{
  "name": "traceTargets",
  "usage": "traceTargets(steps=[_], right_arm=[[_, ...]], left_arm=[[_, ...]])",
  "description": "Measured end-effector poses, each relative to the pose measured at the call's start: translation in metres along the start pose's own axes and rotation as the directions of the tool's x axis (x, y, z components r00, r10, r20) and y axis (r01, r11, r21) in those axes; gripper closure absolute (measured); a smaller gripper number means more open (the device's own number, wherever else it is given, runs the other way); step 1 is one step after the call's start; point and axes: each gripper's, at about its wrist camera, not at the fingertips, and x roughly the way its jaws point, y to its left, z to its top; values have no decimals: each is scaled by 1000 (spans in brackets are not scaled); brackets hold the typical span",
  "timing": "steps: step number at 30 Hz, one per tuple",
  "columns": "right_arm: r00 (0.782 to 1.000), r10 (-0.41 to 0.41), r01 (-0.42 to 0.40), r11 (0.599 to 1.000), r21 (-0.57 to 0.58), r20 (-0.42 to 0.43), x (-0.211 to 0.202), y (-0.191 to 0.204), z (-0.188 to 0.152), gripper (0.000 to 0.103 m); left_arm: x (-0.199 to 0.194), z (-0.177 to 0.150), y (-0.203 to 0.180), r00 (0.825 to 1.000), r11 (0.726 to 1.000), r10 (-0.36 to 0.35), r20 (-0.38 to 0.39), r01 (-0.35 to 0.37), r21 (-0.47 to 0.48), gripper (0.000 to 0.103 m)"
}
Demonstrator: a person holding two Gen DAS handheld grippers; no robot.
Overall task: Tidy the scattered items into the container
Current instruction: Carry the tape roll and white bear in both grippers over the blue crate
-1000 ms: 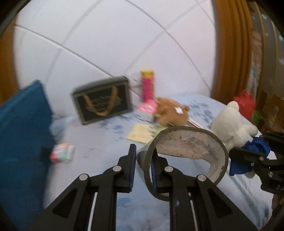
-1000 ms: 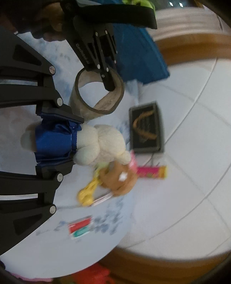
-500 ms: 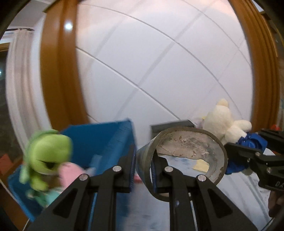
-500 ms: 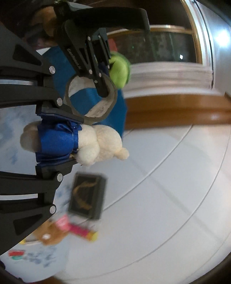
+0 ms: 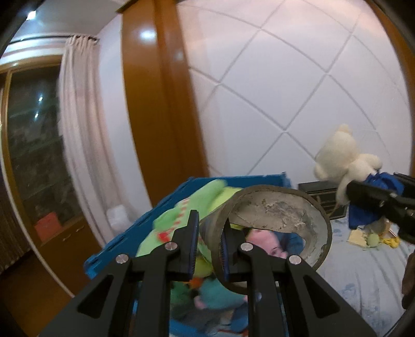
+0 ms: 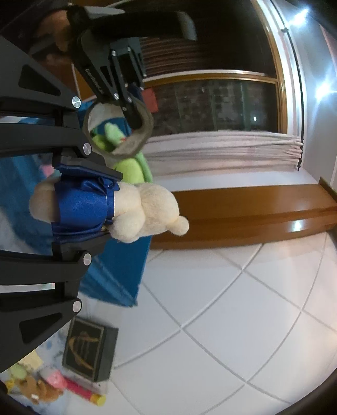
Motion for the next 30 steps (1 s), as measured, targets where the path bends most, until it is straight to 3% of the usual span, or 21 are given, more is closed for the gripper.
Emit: traceTargets(steps=[7,15,22,30], right_arm=[[996,78,-79,997,-27,-47,18,26,6,69],[996,18,-23,997,-67,-82,23,60,-1,69],[996,-42,40,999,-28,-83,37,90,0,68],[989,-122,124,992,15,-88,47,102,2,67]], left_arm=[[-10,-14,24,997,997,77,-31,-77,-15,88],[-13,-27,44,997,996,75,-6,-75,-44,88],[-15,-24,69,999,999,38,20,-38,6,88],[9,-25,94,1000,999,2,0,-2,33,88]])
